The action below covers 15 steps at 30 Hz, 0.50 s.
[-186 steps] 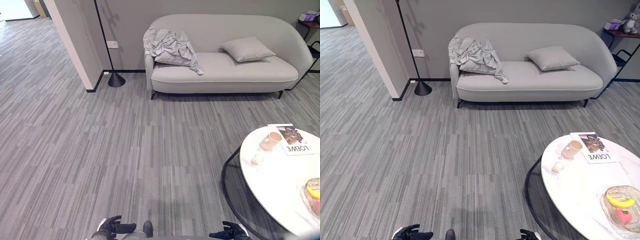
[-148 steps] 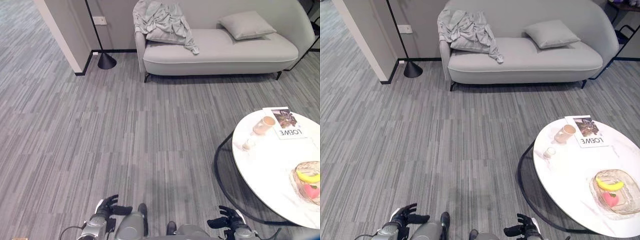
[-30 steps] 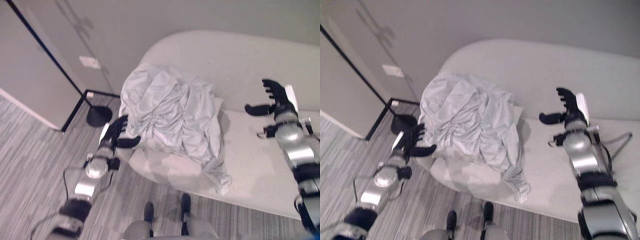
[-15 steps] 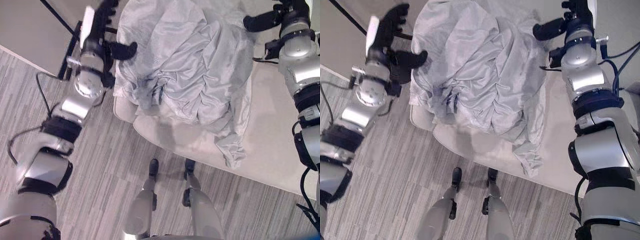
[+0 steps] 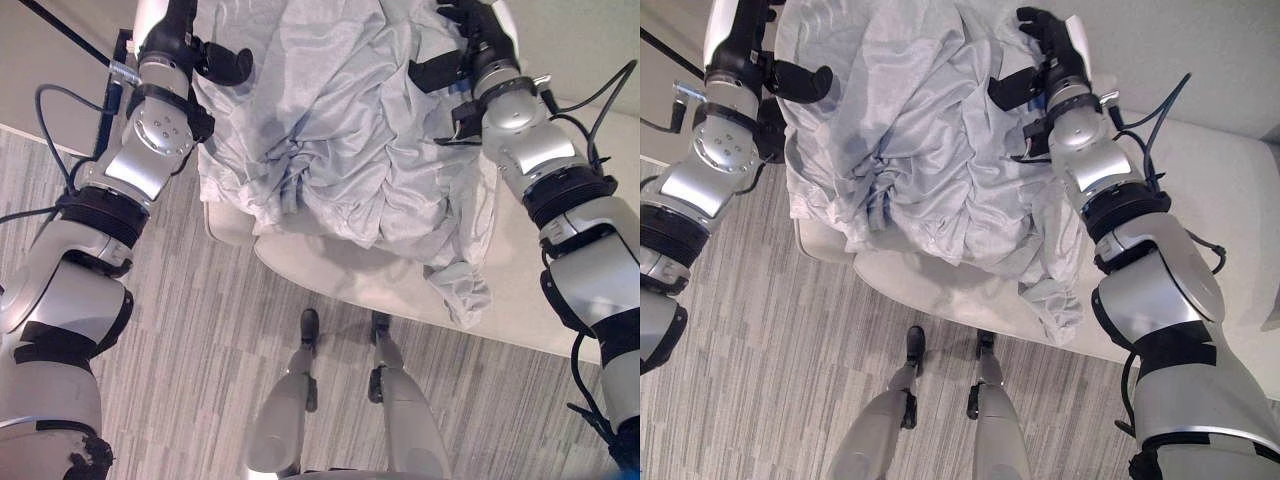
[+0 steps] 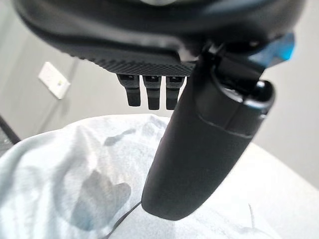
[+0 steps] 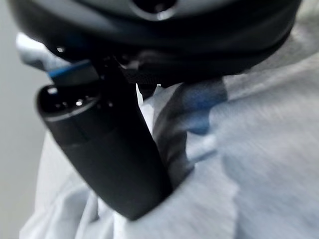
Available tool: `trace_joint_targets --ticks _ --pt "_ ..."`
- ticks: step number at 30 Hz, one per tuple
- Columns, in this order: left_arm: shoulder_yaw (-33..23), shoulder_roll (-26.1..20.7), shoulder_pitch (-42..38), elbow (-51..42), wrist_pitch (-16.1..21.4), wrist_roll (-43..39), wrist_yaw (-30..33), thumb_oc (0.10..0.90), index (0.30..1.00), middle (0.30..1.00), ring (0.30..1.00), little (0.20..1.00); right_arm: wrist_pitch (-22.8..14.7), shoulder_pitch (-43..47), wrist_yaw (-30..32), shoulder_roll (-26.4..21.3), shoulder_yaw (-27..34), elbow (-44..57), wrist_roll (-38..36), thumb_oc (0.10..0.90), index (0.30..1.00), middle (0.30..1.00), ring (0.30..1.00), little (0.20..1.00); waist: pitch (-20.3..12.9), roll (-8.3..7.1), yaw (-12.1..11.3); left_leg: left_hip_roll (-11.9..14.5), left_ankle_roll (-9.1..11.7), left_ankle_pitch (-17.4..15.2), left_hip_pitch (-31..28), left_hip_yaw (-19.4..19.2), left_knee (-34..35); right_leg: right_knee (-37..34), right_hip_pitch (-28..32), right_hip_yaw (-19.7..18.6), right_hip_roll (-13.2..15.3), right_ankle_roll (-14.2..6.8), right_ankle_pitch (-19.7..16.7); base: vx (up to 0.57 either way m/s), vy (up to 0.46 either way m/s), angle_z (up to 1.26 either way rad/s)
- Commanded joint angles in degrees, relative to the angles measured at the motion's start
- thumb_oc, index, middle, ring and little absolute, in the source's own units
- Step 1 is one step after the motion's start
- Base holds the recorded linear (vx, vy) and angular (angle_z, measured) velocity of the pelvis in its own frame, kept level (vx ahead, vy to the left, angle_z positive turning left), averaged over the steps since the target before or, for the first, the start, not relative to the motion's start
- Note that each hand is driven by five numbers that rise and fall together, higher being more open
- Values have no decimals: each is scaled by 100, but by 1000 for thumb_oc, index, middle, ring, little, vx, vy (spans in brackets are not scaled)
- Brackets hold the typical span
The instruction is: Hang the clothes on the sofa on the clothes rack.
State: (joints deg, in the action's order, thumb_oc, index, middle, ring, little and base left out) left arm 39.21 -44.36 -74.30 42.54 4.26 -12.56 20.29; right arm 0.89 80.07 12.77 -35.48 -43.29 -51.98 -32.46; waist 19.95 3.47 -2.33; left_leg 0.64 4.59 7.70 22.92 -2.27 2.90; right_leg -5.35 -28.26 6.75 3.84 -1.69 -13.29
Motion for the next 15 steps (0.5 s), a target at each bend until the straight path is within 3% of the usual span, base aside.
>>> trace_joint_targets --ticks 1,6,15 --pt "189 -561 -764 253 162 439 227 800 900 900 900 900 -515 -93 -9 139 -8 533 -227 800 900 900 900 900 -385 -50 17 -133 140 -233 -24 -15 210 35 267 -91 311 -766 195 30 17 -4" --pt "678 -734 -1193 668 18 1088 218 800 900 900 900 900 -654 -625 5 -6 60 1104 42 800 900 900 900 900 -273 19 169 -133 124 -277 -10 -24 210 35 236 -130 319 -777 216 20 7 -7" --pt "1345 -861 -1801 1674 -145 1738 133 800 900 900 900 900 -1001 -914 8 -360 134 1866 -185 800 900 900 900 900 -129 -6 418 -107 109 -267 163 -86 210 35 -8 -242 322 -796 137 2 6 -8"
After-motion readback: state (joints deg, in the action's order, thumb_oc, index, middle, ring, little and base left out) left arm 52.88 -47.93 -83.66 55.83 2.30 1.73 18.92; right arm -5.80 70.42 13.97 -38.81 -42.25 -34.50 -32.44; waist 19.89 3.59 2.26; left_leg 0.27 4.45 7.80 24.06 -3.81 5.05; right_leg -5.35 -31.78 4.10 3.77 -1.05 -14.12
